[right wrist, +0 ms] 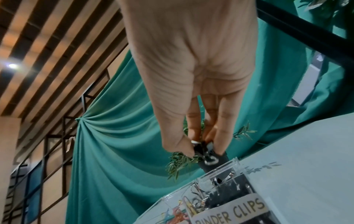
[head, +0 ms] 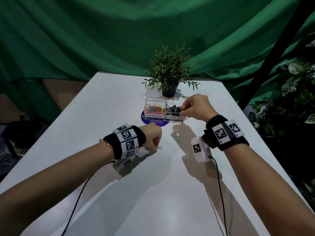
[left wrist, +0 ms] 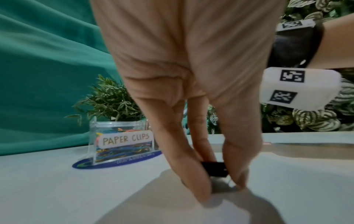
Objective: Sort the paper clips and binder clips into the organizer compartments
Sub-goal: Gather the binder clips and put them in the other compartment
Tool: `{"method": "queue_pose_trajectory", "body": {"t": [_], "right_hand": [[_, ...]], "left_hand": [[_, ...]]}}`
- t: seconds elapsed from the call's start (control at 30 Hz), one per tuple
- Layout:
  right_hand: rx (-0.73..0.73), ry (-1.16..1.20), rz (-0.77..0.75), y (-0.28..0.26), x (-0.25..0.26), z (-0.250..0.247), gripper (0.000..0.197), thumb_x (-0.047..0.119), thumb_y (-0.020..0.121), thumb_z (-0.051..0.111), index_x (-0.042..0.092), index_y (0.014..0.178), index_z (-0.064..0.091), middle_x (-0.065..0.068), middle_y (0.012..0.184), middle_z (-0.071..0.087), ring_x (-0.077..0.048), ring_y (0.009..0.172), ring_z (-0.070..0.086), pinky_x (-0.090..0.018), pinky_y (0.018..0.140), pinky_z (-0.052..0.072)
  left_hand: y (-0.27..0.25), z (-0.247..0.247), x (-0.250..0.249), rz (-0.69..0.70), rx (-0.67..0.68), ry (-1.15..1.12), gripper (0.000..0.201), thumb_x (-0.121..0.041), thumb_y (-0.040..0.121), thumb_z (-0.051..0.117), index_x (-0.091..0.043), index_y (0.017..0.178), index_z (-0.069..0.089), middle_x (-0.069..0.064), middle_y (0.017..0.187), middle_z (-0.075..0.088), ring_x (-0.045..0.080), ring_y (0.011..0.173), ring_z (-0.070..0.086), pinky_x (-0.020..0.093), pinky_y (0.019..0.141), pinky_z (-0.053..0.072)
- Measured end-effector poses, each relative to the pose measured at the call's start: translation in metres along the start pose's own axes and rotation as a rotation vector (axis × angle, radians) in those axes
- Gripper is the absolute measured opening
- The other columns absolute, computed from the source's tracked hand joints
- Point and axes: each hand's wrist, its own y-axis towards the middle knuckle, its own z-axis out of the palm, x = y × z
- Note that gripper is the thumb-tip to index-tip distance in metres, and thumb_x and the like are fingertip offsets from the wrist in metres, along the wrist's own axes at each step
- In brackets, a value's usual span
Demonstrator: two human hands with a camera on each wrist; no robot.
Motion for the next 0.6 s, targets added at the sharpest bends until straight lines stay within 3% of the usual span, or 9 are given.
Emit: {"method": "queue_pose_trajectory", "body": {"t": [0.1,0.3,0.37,0.47,0.53,0.6], "right_hand": [[-0.120,0.062,0.021,0.007,-0.004,0.002,0.010,0.013,0.067,0.078,0.009,0.073,0.071,0.000,0.065,0.062,-0.016,0.068,0.058,-0.024,0.065,0.044],[-0.350,0.256,0.127,0.026,-0.008,0.014,0.013,0.017,0.069,0.078,0.011,0.078,0.072,-0.005,0.077,0.070,-0.016,0.074,0.065,-0.024,0.072,0.050],[-0.348,0.279,0.169,0.033,-0.011,0.022,0.012,0.019,0.072,0.078,0.011,0.079,0.072,-0.007,0.082,0.073,-0.020,0.079,0.067,-0.028,0.076,0.054],[-0.245,0.213,0.215,0.038,-0.022,0.029,0.017,0.027,0.079,0.074,0.010,0.084,0.076,-0.010,0.086,0.075,-0.024,0.085,0.068,-0.035,0.081,0.056],[-0.237,0.237,0.222,0.036,-0.032,0.024,0.017,0.025,0.083,0.068,0.011,0.085,0.077,-0.011,0.085,0.075,-0.028,0.086,0.070,-0.043,0.083,0.058],[-0.218,0.256,0.245,0.032,-0.041,0.012,0.014,0.018,0.084,0.063,0.012,0.082,0.075,-0.012,0.081,0.075,-0.029,0.083,0.072,-0.043,0.079,0.059]], "left_hand": [[0.002,-0.011,-0.002,0.018,-0.074,-0.011,0.018,-0.017,0.075,0.078,-0.004,0.086,0.074,0.007,0.081,0.074,0.014,0.066,0.064,0.024,0.065,0.054],[0.038,-0.071,0.000,-0.059,-0.693,-0.311,0.019,-0.018,0.078,0.076,-0.007,0.092,0.070,0.002,0.088,0.066,0.014,0.077,0.060,0.023,0.072,0.052],[0.059,-0.072,-0.001,-0.135,-0.703,-0.300,0.023,-0.021,0.077,0.077,-0.010,0.096,0.070,0.002,0.094,0.068,0.016,0.082,0.062,0.025,0.073,0.051],[0.081,-0.060,-0.001,-0.278,-0.562,-0.190,0.024,-0.024,0.083,0.072,-0.015,0.105,0.070,0.006,0.111,0.069,0.026,0.099,0.065,0.033,0.084,0.053],[0.085,-0.056,0.001,-0.308,-0.569,-0.136,0.021,-0.025,0.087,0.066,-0.019,0.106,0.071,0.006,0.113,0.069,0.027,0.102,0.065,0.032,0.083,0.051],[0.084,-0.055,0.000,-0.280,-0.592,-0.117,0.019,-0.031,0.087,0.065,-0.020,0.100,0.074,0.006,0.108,0.070,0.026,0.098,0.065,0.029,0.076,0.049]]}}
